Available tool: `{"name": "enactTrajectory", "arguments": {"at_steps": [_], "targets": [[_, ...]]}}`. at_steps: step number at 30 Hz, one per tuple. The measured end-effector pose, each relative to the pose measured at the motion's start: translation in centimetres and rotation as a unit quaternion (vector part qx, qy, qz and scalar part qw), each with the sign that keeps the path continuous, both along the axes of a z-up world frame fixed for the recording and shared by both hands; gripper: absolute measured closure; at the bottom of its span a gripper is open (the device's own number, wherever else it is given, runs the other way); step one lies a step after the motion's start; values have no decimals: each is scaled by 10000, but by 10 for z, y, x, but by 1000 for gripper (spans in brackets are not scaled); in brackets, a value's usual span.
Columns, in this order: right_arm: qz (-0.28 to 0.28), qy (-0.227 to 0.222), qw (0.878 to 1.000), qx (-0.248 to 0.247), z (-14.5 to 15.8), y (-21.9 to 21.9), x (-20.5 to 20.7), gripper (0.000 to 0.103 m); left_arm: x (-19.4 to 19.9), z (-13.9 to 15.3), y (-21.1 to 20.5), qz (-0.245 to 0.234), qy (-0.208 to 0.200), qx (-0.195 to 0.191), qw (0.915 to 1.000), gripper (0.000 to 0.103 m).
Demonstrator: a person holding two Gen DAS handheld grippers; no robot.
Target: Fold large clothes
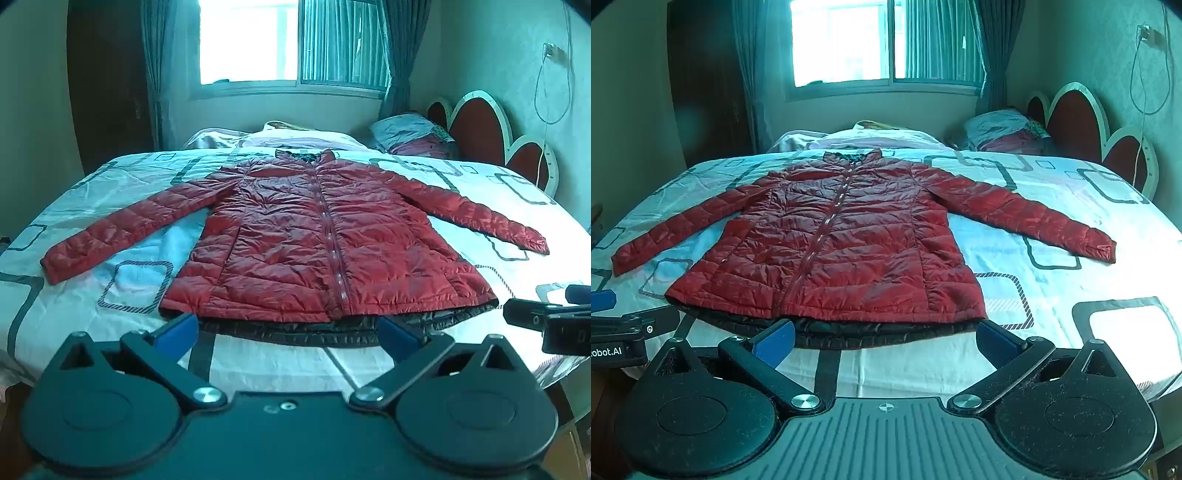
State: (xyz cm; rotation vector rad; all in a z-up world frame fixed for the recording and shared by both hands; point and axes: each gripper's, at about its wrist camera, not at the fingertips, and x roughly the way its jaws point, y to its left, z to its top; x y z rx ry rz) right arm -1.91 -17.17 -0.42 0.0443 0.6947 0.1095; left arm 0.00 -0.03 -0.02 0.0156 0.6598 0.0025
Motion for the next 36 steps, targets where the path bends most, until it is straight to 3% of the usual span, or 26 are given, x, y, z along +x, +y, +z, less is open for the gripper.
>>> {"name": "enactTrajectory", "arguments": {"at_steps": [36], "targets": [[7,1,10000,83,3,3,2,0,1,3,1,62,-69,100,9999,0]]}}
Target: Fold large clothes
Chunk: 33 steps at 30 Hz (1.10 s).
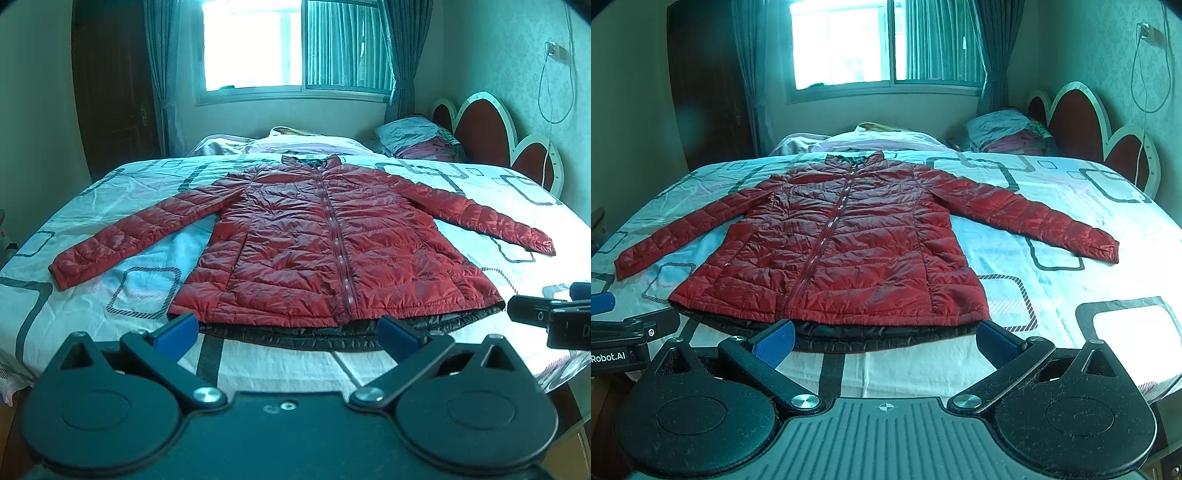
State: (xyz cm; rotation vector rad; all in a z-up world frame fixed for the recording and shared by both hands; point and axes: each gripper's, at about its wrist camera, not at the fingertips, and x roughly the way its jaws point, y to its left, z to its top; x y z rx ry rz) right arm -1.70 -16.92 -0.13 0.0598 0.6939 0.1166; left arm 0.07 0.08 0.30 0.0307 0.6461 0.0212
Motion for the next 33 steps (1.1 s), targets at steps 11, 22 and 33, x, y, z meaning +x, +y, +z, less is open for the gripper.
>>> {"name": "enactTrajectory", "arguments": {"at_steps": [11,22,33], "targets": [[-34,-35,10000,9,4,0,0,0,-3,1,-3,12,-24,17,10000,0],[-29,-39,10000,8,4,1,1,0,-2,2,-4,9,-27,29,10000,0],[-28,-47,10000,7,6,1,2,0,-1,4,0,1,-28,7,10000,0]]}}
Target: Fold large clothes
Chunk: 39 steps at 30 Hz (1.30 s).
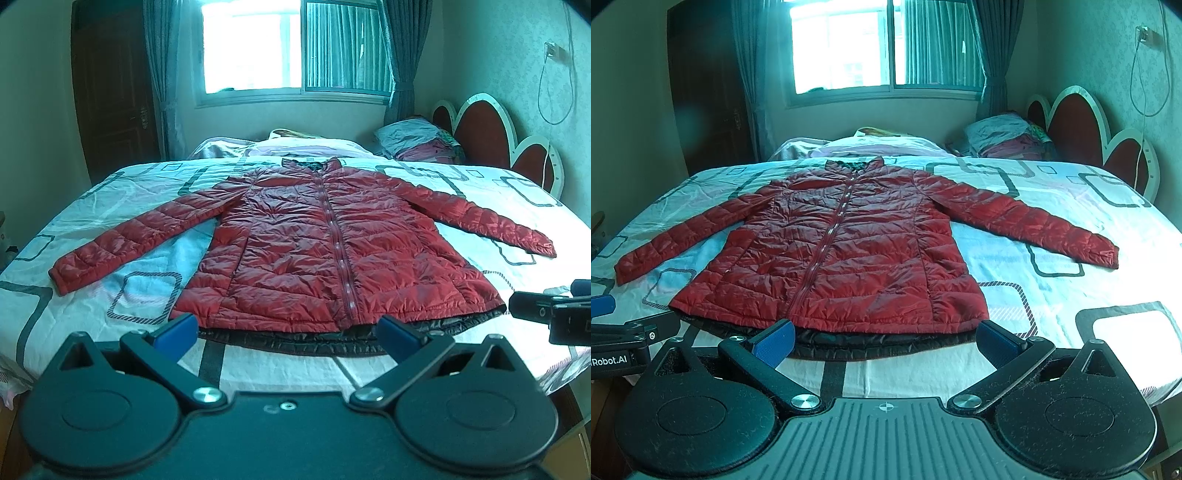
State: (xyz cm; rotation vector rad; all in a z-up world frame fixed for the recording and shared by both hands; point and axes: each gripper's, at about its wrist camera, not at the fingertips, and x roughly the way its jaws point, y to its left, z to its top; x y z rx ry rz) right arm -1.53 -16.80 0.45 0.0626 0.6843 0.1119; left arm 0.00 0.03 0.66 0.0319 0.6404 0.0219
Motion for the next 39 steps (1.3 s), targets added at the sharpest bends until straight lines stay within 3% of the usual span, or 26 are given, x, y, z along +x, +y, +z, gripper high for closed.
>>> {"name": "enactTrajectory", "arguments": {"at_steps": [39], "targets": [[-78,0,10000,21,-4,-9,8,0,11,-3,-1,-61,-9,53,10000,0]]}}
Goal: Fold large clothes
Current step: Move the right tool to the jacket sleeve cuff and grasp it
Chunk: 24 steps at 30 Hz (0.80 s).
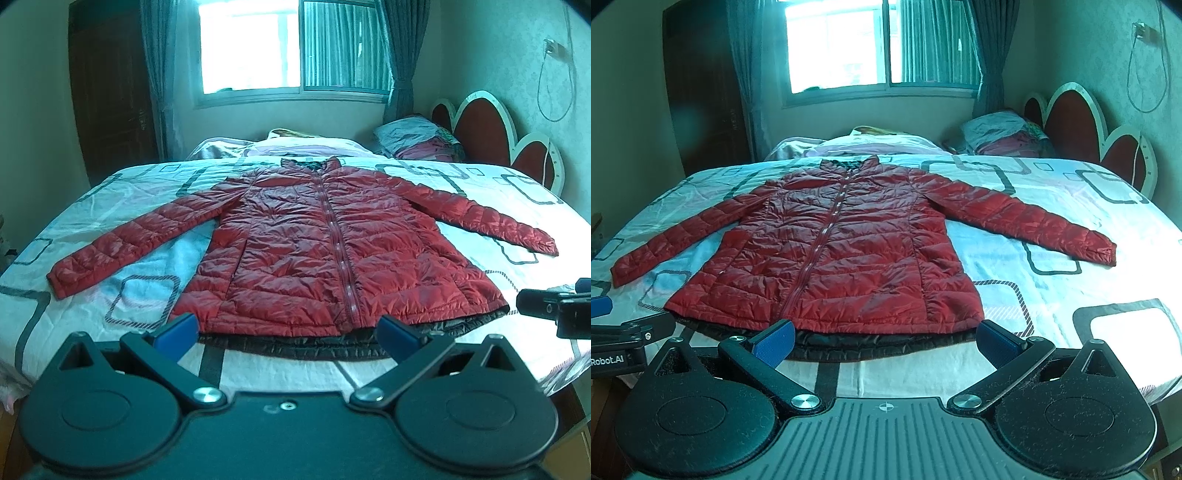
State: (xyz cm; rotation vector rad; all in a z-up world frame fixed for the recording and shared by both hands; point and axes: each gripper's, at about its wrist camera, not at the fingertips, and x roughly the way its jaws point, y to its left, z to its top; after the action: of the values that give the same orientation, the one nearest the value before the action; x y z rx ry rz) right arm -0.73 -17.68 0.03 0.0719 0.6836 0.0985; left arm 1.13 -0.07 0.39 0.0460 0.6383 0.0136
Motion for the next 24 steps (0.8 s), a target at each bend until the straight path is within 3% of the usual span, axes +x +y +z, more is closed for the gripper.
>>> {"name": "enactTrajectory", "arguments": {"at_steps": [9,16,19,24], "targets": [[-255,-27,9997,3,0,-8,38,0,48,4,-5,-265,-102,-22,9996,0],[-494,-82,9987,82,-2,-13,81,0,100,-5,-8,-518,103,-281,9982,0],[-647,-87,9978,93,-5,-17,100,0,119,-8,-9,-542,-34,-147,9984,0],[-923,-107,9956,140,-7,-25,131,0,151,-7,5,-610,-443,-628,9952,0]]}}
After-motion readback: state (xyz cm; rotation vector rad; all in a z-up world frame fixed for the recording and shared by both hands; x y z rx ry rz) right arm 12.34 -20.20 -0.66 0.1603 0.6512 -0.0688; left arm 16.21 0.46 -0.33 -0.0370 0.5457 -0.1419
